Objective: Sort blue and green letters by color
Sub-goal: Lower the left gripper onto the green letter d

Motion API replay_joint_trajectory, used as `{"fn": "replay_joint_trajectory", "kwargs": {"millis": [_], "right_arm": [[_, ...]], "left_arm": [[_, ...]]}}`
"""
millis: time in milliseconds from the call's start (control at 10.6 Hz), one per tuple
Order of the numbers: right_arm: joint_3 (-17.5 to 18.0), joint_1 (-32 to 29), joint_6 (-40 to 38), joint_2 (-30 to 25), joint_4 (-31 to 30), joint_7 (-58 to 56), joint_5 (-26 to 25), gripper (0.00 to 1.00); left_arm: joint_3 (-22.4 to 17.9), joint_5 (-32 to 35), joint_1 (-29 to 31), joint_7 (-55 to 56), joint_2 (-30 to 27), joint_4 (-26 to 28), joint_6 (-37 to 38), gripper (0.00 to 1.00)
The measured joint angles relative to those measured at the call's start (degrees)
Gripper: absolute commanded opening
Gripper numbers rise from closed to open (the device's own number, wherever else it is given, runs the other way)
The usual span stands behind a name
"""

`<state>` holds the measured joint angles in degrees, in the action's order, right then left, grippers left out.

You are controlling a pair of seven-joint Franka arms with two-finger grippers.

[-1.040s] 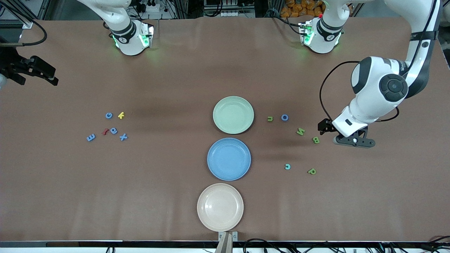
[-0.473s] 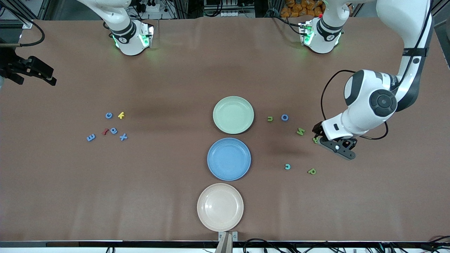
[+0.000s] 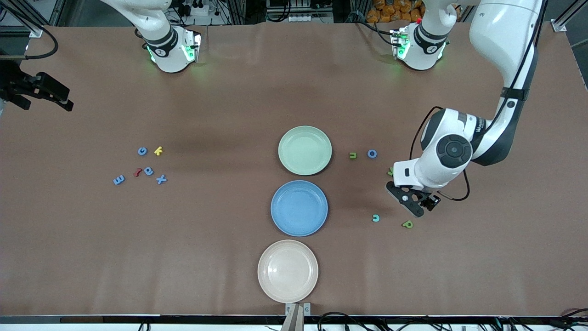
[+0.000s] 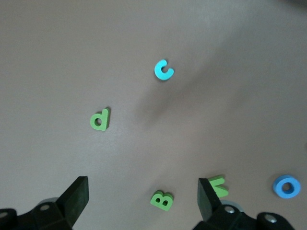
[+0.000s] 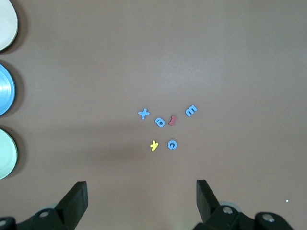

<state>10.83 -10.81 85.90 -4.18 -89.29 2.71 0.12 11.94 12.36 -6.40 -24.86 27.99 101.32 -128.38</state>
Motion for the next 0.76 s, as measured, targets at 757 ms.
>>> {"fn": "replay_joint_trajectory", "kwargs": {"millis": [757], "right_arm": [[-1.16, 0.01, 0.04, -0.35, -0.29, -0.12, -0.03, 1.00]], "left_arm": [[-0.33, -0.66, 3.30, -20.51, 10.36, -3.79, -7.83, 1.00]]}}
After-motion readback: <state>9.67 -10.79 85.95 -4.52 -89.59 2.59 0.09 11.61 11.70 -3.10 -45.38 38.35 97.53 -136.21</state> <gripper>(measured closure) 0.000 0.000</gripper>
